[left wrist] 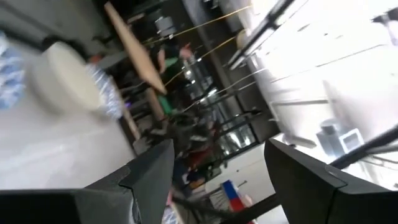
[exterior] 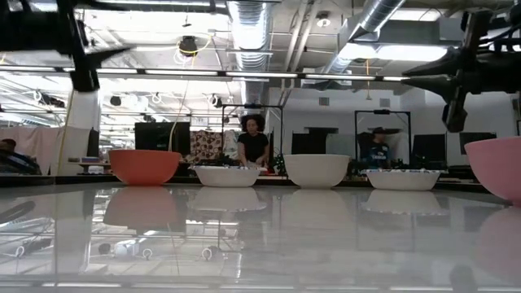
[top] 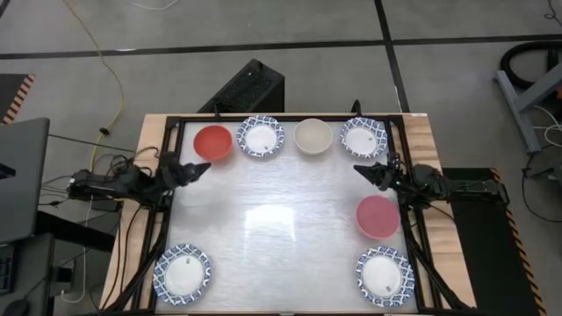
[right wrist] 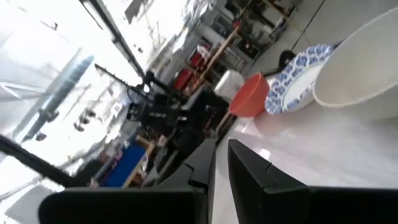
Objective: Nest bowls inside each other
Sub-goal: Stack the bottom left blue patterned bowl on top of the top left blue patterned bowl
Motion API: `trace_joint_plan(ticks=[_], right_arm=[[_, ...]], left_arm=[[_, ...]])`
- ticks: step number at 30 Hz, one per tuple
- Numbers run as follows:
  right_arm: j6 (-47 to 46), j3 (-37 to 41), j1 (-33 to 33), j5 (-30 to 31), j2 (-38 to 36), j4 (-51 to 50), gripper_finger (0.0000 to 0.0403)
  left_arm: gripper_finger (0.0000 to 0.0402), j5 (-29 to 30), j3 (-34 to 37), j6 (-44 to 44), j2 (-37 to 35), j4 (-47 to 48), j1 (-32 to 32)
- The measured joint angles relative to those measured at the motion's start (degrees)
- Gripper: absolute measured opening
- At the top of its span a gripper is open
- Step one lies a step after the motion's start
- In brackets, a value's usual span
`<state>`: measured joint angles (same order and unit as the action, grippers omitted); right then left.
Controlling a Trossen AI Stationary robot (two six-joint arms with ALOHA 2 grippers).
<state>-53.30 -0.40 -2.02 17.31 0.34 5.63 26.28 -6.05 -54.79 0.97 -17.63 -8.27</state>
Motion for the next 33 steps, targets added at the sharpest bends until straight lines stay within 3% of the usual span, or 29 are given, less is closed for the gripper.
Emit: trace_joint_plan(ticks=[4,9,18,24,28,33], right_arm=[[3.6,-1.9,0.0,0.4,0.1,1.8,0.0066],[11.6,-6.4,0.0,0.4,0.0,7.0,0.0066],[21.4,-17.0,0.1,-0.7,0.0,5.5,0.0066],[22.4,-22.8,0.1,-1.1,0.8,-6.9,0.0066],[23.8,-24.5,0.1,-1.8,1.9,-10.2,0.0066],[23.8,-24.6,0.1,-2.2,2.8,-11.8,0.0066]], left_arm=[[0.0240,-0.8,-6.7,5.9,4.6,0.3,0.0],[0.0240,-4.9,-17.7,7.7,14.6,7.8,0.0],[0.0240,-19.3,-41.5,5.7,37.8,35.4,0.0],[0.0240,-32.7,-54.9,1.0,49.9,56.0,-0.2],[0.0240,-39.0,-60.0,1.8,55.5,70.2,-4.5],[0.0240,-41.0,-60.2,7.0,60.2,76.7,-10.7]])
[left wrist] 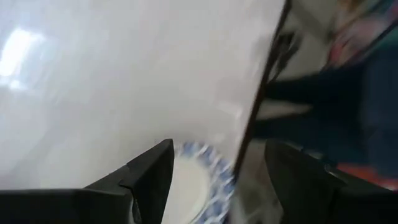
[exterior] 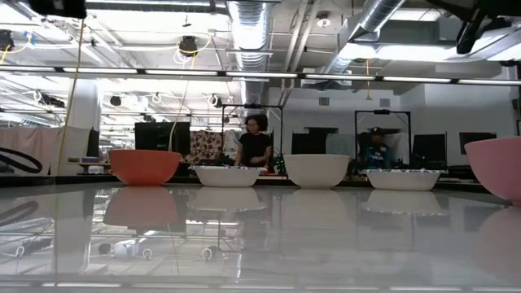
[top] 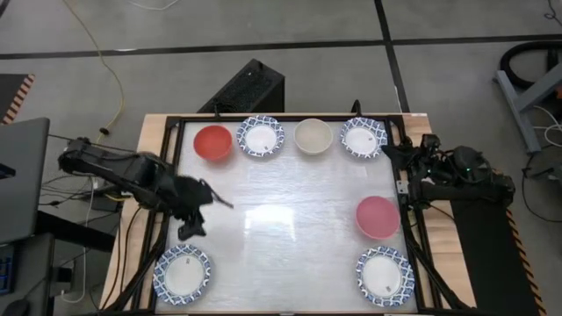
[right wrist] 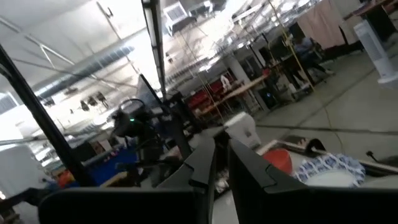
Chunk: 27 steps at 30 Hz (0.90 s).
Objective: Nest bowls inside each other
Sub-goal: Stack the bottom left blue patterned bowl on top of the top left blue patterned bowl
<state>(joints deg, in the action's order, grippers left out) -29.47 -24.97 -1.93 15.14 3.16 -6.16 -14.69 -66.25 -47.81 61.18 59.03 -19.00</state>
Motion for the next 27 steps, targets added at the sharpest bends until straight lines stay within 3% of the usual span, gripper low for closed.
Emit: trace_joint_plan(ticks=[16,27], right_arm=[[-0.5,0.0,0.0,0.0,3.6,-3.5,0.0066],[-0.6,0.0,0.0,0.0,7.6,-3.3,0.0066]], left_arm=[[0.0240,1.5,1.7,9.1,11.9,1.5,-10.7],[0.0240,2.0,9.7,11.6,10.7,-1.5,-11.5]])
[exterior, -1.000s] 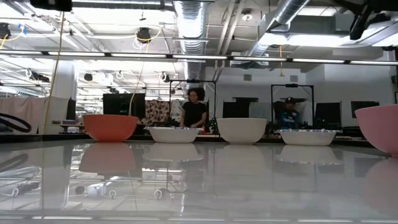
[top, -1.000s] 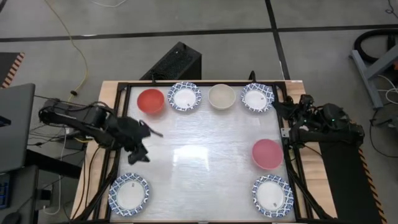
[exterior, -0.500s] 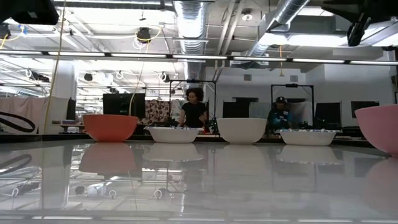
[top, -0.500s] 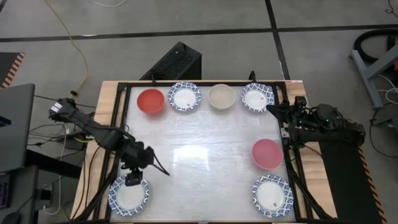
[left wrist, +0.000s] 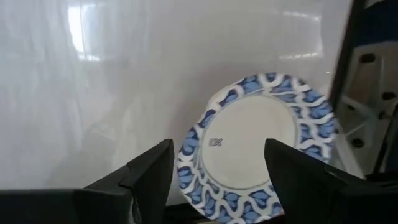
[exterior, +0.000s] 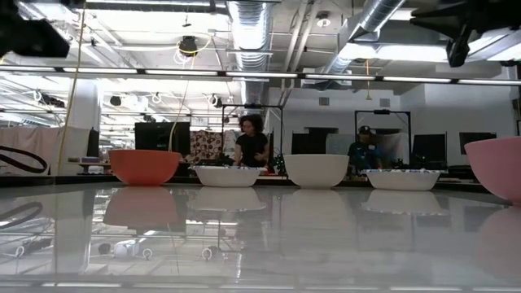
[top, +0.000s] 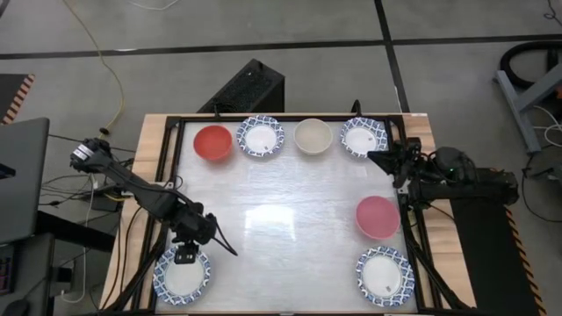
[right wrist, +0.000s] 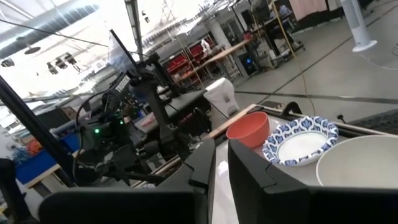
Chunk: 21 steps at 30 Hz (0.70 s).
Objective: Nest bowls inside each other
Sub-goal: Stack the bottom left blue patterned bowl on top of the top left blue patterned bowl
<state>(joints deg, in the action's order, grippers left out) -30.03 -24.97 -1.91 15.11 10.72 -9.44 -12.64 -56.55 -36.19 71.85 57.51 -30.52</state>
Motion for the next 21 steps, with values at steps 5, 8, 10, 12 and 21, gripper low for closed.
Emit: trace_joint_plan(ticks=[5,8,10,12,21], right_arm=[[-0.4,0.0,0.0,0.0,0.6,0.0,0.0066],[-0.6,0.0,0.0,0.0,0.6,0.0,0.0066],[-0.6,0.0,0.0,0.0,0.6,0.0,0.0066],[-0.6,0.0,0.0,0.0,0.6,0.0,0.0066],[-2.1,0.0,0.0,0.0,0.6,-0.2,0.0066]], left_arm=[[0.0240,-0.9,4.9,-0.9,0.0,-7.2,-0.3],[0.0240,-1.1,6.7,-1.8,0.0,-8.4,-0.3],[0.0240,-1.3,7.3,-1.6,0.0,-8.6,-0.3],[0.0240,-1.8,8.0,-0.4,0.0,-9.0,-0.3],[0.0240,-4.2,13.5,1.2,0.0,-12.4,-0.3]])
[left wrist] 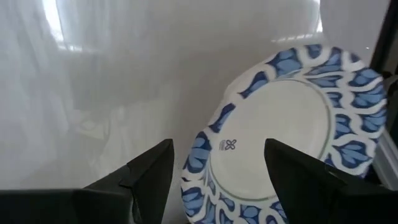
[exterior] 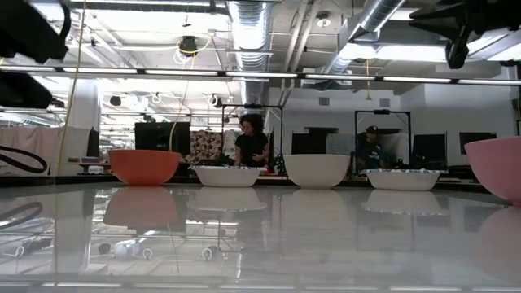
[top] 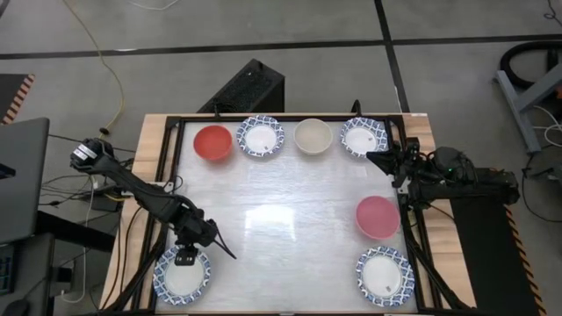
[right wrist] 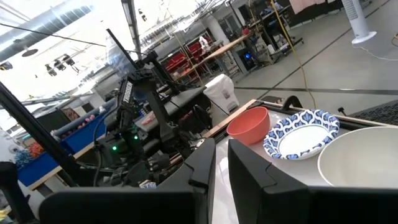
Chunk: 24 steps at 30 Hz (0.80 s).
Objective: Nest bowls inside each other
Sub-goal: Stack the bottom left blue patterned bowl on top of the top left blue patterned bowl
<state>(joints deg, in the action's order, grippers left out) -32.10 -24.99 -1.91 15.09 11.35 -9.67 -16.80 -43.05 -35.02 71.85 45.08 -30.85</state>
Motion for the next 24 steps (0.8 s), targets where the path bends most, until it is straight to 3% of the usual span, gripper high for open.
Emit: trace_joint_plan(ticks=[8,21,24], right_arm=[[-0.5,0.0,0.0,0.0,0.0,0.0,0.0066],[-0.9,0.0,0.0,0.0,0.0,-0.2,0.0066],[-1.1,0.0,0.0,0.0,0.0,-0.1,0.0066]], left_arm=[[0.0207,-3.2,4.7,-1.2,0.1,-4.9,0.0],[0.0018,1.8,5.9,-2.2,0.1,-5.6,0.0],[0.0008,1.6,5.9,-7.1,0.1,-6.9,0.8]])
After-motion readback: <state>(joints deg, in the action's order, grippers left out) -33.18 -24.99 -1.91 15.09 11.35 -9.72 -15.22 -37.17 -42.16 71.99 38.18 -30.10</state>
